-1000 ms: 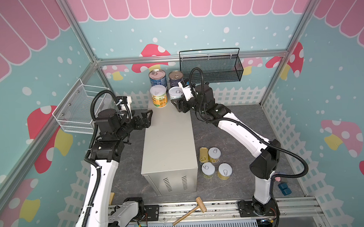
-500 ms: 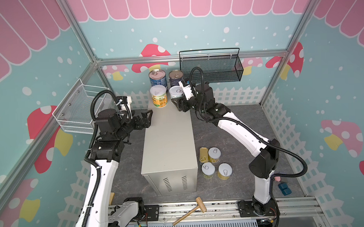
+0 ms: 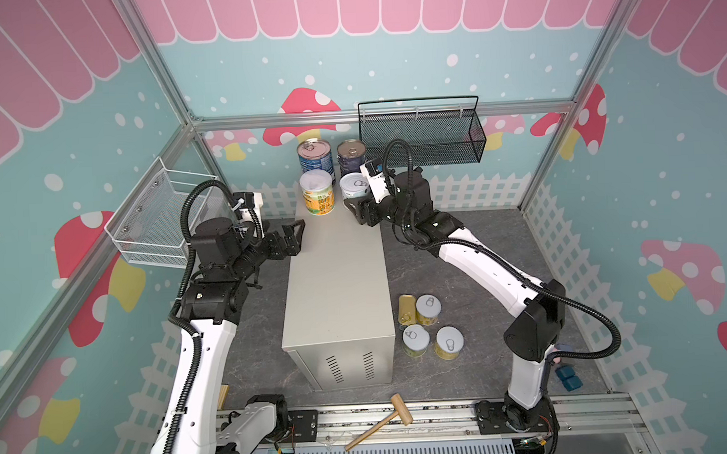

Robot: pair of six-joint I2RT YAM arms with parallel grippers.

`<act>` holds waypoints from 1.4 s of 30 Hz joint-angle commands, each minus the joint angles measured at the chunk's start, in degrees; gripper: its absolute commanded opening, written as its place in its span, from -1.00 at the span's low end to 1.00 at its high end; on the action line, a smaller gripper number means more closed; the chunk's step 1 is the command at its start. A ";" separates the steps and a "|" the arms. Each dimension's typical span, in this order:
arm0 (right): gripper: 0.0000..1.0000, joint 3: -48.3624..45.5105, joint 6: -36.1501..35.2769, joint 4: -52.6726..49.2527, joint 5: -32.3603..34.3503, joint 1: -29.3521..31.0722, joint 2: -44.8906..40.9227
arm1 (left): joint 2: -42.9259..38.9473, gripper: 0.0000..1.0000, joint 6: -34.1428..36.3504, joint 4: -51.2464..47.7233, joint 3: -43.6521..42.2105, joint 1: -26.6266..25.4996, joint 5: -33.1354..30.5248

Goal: Place and organize the canned foods onto the counter
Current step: 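Push the white-lidded can with the right gripper toward the blue and tomato cans, then open the right gripper and draw it back from the white-lidded can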

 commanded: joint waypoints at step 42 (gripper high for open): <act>0.98 -14.92 0.43 -1.85 0.52 -4.66 -15.04 | -0.73 0.99 0.16 0.47 -0.41 -0.31 1.14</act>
